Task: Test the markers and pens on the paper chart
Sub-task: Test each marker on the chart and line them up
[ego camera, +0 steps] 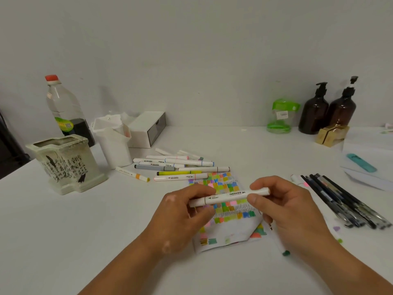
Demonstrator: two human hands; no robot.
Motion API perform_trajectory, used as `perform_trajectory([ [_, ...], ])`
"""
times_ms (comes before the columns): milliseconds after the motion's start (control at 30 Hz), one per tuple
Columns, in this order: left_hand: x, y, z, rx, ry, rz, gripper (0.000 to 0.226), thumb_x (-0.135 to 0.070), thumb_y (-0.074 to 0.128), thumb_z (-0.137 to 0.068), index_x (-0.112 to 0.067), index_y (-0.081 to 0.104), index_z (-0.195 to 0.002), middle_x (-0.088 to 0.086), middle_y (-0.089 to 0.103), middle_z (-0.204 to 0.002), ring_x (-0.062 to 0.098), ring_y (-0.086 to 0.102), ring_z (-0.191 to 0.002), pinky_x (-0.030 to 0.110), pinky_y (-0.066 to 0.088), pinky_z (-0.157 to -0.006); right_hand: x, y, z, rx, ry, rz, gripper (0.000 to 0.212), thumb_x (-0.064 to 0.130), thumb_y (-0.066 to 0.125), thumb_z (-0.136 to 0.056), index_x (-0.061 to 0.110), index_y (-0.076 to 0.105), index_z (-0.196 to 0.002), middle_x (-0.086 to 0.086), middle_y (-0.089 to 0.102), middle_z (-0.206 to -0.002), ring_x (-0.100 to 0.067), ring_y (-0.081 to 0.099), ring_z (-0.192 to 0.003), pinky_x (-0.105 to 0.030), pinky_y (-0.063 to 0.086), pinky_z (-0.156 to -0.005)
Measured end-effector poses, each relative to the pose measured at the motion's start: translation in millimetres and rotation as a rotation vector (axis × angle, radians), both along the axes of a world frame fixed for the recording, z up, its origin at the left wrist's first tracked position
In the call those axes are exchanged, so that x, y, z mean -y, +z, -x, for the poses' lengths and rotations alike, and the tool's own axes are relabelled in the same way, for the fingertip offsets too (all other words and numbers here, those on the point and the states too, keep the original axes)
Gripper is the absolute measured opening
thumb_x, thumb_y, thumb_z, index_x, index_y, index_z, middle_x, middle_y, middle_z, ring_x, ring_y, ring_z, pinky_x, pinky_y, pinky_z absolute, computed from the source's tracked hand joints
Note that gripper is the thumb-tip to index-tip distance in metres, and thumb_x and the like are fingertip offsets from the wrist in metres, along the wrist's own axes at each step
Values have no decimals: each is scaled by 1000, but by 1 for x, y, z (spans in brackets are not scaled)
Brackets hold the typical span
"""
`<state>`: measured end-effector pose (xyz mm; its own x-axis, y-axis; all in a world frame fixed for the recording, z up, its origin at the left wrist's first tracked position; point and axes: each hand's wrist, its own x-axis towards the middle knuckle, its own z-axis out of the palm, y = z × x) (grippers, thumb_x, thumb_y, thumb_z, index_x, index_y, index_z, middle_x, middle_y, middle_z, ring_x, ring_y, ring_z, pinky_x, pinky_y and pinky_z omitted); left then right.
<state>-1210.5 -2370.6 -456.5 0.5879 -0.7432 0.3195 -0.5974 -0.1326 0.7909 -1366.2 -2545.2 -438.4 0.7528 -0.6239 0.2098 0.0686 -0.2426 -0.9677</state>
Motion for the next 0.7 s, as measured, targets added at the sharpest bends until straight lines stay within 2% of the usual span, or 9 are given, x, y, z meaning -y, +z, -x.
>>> perform_trajectory([
  [100,2,0,3,142,-64,-92,36,-46,56,-94,-38,63,-128,-36,60,-114,-11,57,-105,5,46,-83,0,-1,-1,-5,25,45,28,5,79,-82,33,76,-82,8,68,-69,-1,57,-55,-11,45,-53],
  [200,3,1,5,205,-96,-196,41,-48,44,-97,-31,62,-129,-19,65,-117,-1,57,-106,16,48,-87,-1,-3,-1,-13,53,69,30,5,79,-82,34,76,-81,8,69,-71,-1,57,-54,-10,44,-53],
  [267,3,3,7,228,-100,-199,38,-48,41,-98,-26,64,-119,-18,66,-94,-1,58,-88,13,44,-71,-2,-2,-2,36,85,-8,24,8,79,-81,32,76,-82,5,67,-69,-7,53,-52,-17,46,-50],
  [333,4,5,11,259,-96,-163,37,-50,40,-97,-25,63,-112,-23,54,-70,-3,54,-70,9,35,-59,-4,-1,-3,94,149,-164,17,23,85,-71,25,77,-86,-1,61,-64,-14,49,-53,-23,45,-48],
  [400,5,7,13,277,-95,-142,39,-51,40,-97,-26,63,-115,-22,49,-62,1,51,-61,9,33,-55,-5,-3,-5,95,221,-234,37,30,93,-59,21,77,-91,-6,56,-64,-18,49,-54,-27,45,-48],
  [500,5,9,17,272,-156,-117,39,-48,47,-97,-27,65,-124,-21,48,-63,0,51,-61,7,34,-60,-17,-8,-8,28,308,-188,35,40,84,-63,22,76,-91,-5,59,-63,-18,53,-54,-28,46,-48],
  [567,2,10,14,259,-181,-118,37,-49,56,-95,-31,64,-127,-17,52,-68,3,50,-63,9,37,-61,-22,-10,-11,-1,258,-130,34,45,83,-63,23,73,-87,-3,61,-60,-18,54,-52,-28,46,-49],
  [633,-6,12,0,245,-136,-209,47,-54,68,-86,-39,60,-129,-11,52,-76,7,50,-69,19,44,-66,-21,-12,-13,34,166,-177,31,44,80,-60,21,67,-75,-7,54,-57,-22,49,-49,-32,40,-46],
  [700,-18,13,-18,253,-67,-357,57,-58,74,-78,-43,57,-129,-14,51,-84,3,51,-77,22,47,-76,-18,-10,-12,76,103,-245,26,39,75,-57,19,63,-68,-8,49,-54,-22,44,-48,-31,37,-43],
])
